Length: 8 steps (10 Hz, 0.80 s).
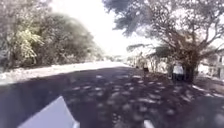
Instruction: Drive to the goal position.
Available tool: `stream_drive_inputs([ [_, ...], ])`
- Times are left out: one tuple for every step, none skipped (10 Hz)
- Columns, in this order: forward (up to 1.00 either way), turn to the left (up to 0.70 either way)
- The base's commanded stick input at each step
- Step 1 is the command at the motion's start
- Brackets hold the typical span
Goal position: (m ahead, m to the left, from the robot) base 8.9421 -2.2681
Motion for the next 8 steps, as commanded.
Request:
stream_drive_inputs([
  [0.5,0.0],
  [0.5,0.0],
  [0.5,0.0],
  [0.5,0.0],
  [0.5,0.0],
  [0.5,0.0],
  [0.5,0.0],
  [0.5,-0.18],
])
